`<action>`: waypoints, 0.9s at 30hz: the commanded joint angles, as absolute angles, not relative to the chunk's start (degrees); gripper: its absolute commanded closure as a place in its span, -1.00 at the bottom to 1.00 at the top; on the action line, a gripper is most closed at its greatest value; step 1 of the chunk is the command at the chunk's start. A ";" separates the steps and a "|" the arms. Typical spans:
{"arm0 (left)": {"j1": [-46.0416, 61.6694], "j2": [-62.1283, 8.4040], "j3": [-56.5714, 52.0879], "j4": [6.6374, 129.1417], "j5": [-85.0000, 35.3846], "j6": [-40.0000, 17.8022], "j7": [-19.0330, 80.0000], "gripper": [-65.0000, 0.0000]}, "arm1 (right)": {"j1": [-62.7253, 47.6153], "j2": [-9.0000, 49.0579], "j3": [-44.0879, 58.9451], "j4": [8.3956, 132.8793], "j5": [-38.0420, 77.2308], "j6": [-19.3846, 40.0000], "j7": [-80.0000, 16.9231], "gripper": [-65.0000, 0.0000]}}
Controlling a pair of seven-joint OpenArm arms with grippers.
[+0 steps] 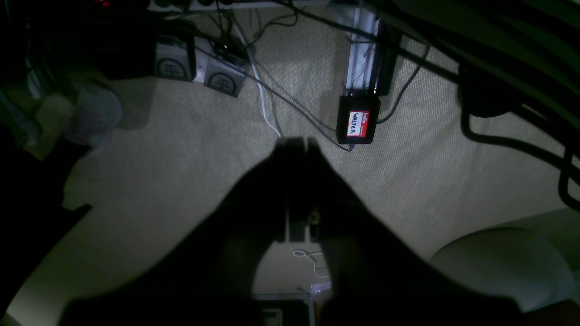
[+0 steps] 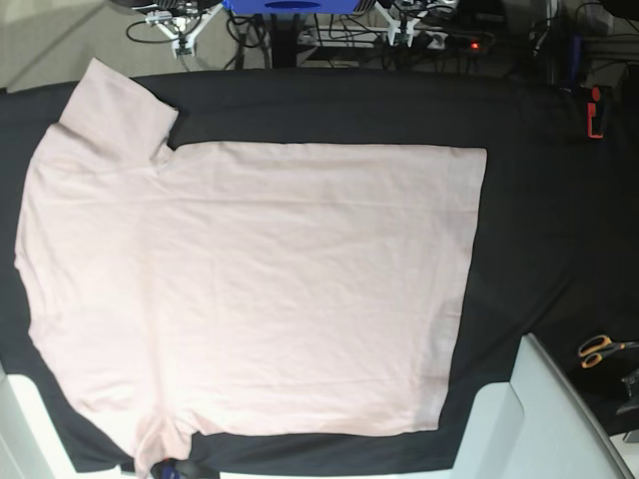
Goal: Fold the T-shirt properly
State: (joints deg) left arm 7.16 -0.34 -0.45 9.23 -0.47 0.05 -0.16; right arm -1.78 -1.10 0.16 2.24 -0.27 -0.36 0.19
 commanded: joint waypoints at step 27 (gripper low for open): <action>8.40 -0.48 -0.48 10.95 -0.40 0.40 -0.04 1.00 | -1.98 -1.10 0.31 2.24 -0.31 -0.04 0.04 0.69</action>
